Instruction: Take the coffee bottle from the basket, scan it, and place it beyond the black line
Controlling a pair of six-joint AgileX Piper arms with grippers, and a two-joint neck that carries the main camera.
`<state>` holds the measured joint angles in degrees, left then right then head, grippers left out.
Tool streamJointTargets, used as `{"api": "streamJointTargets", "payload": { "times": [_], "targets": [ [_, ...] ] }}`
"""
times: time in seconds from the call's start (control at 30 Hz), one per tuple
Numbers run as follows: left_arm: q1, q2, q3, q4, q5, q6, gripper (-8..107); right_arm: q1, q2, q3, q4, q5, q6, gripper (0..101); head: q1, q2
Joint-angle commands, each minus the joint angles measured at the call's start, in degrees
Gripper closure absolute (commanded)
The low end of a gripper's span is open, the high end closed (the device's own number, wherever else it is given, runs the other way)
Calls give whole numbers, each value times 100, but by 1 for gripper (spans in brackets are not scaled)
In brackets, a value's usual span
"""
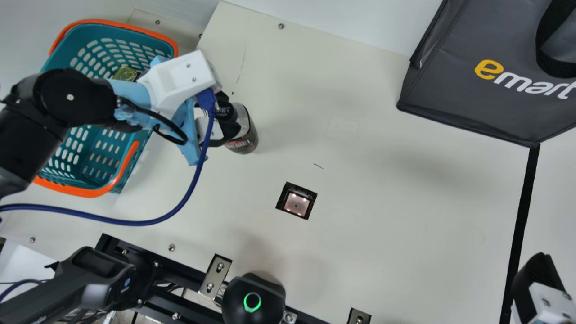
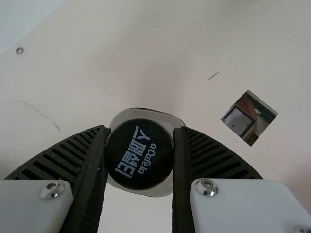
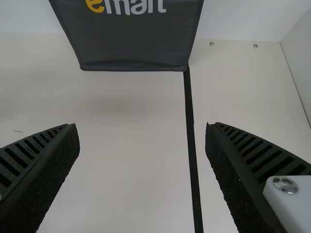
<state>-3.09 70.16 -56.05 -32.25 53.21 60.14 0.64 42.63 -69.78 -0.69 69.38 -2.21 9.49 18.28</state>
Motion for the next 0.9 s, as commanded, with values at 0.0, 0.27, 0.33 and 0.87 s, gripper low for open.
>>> {"api": "streamJointTargets", "payload": {
  "times": [0.0,0.27,0.33,0.87],
  "targets": [
    [-74,7,24,20,-55,-5,89,0,0,0,0,0,0,10,-157,14],
    [-410,45,104,136,-236,-105,89,0,0,0,0,0,0,10,-157,14],
    [-491,54,109,161,-265,-135,89,0,0,0,0,0,0,10,-157,14],
    [-883,169,-1,148,-208,-111,89,0,0,0,0,0,0,10,-157,14]
  ]
}}
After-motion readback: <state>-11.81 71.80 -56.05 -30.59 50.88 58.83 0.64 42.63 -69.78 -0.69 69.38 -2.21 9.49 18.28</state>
